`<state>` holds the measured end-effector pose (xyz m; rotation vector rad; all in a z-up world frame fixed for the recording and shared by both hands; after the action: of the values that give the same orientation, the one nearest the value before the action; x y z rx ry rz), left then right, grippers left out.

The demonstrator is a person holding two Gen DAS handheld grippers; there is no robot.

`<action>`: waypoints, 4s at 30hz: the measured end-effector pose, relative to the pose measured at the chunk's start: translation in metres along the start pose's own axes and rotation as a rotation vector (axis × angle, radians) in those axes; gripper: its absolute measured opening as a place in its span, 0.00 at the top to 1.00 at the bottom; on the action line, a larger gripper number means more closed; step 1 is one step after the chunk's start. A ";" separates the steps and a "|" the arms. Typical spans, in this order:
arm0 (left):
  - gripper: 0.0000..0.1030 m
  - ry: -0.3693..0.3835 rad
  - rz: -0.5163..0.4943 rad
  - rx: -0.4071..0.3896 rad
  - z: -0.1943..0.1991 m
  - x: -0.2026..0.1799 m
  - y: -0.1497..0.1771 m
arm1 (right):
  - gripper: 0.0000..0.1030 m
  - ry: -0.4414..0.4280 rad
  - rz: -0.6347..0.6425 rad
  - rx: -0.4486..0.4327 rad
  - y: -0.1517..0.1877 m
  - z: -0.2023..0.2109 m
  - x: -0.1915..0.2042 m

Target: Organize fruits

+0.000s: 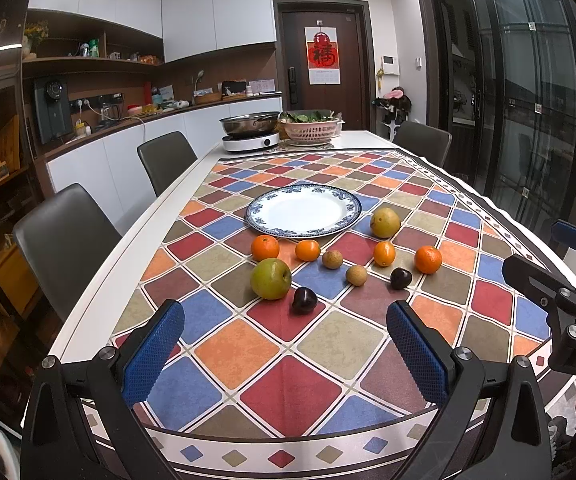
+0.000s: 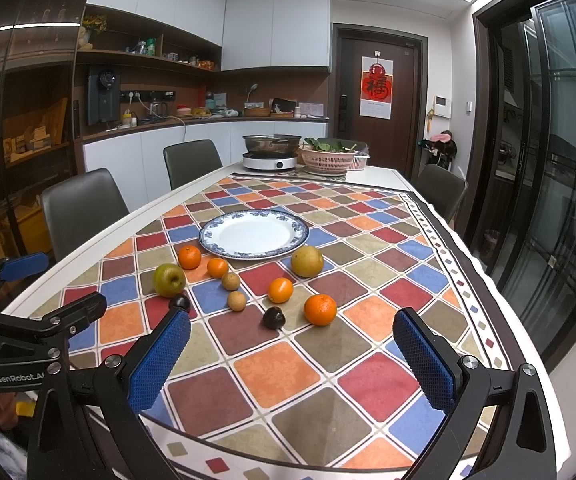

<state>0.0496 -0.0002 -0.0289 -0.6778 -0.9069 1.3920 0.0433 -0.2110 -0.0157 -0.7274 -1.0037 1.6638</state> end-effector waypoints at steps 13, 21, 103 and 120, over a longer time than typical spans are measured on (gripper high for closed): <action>0.00 -0.001 0.000 0.001 0.002 0.001 -0.001 | 0.01 0.000 0.001 -0.001 0.000 0.000 0.000; 0.00 -0.002 -0.001 0.005 0.004 0.004 0.000 | 0.01 -0.006 0.004 0.003 -0.001 0.002 -0.001; 0.73 0.176 -0.167 0.295 -0.159 -0.035 0.025 | 0.73 -0.186 -0.003 0.416 0.043 -0.179 -0.008; 0.73 0.190 -0.122 0.189 -0.110 -0.028 -0.003 | 0.73 -0.226 -0.012 0.330 0.015 -0.142 0.002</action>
<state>0.1462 -0.0156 -0.0866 -0.5894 -0.6468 1.2626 0.1554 -0.1727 -0.0957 -0.3195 -0.8545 1.8721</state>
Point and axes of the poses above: each gripper's, at about its wrist camera, not at the fingertips, and z roughly against the way its jaws point, x to its left, y to its underside, the point moved 6 cm from there along -z, roughly the way its jaws point, and after that the axes turned 7 degrees about -y, right-handed, at the moved point
